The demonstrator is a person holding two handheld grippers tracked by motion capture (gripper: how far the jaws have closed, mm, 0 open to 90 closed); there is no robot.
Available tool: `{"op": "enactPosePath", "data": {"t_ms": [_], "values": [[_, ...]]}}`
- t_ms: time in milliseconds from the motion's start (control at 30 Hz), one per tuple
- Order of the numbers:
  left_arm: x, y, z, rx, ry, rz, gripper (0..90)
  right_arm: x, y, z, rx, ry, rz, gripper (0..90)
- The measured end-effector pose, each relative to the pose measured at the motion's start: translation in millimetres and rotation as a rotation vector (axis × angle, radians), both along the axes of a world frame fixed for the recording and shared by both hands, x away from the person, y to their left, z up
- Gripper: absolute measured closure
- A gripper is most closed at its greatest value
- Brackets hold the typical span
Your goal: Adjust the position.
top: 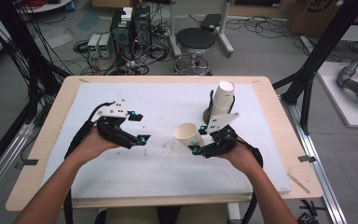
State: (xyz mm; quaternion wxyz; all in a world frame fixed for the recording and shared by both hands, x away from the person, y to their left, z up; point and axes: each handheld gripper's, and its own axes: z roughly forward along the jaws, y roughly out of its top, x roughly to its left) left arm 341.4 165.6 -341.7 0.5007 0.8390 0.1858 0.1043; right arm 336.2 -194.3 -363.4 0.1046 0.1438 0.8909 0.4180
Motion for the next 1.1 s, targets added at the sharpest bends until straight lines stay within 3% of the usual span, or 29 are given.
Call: {"op": "enactPosePath", "data": {"t_ms": [233, 567, 800, 1100], "values": [[-11.2, 23.4, -25.8, -0.109, -0.025, 0.087, 19.7, -7.1, -20.0, -8.7, 0.094, -0.012, -0.06, 38.5], [-22.9, 43.2, -45.7, -0.214, -0.094, 0.168, 19.2, -13.3, -31.5, -12.7, 0.185, -0.068, -0.126, 38.5], [-28.4, 52.3, -63.4, -0.256, -0.104, 0.213, 19.2, -16.0, -39.0, -16.7, 0.25, -0.102, -0.187, 38.2], [-29.3, 57.9, -68.9, -0.261, -0.114, 0.231, 19.0, -20.2, -48.4, -19.6, 0.294, -0.121, -0.238, 38.0]]}}
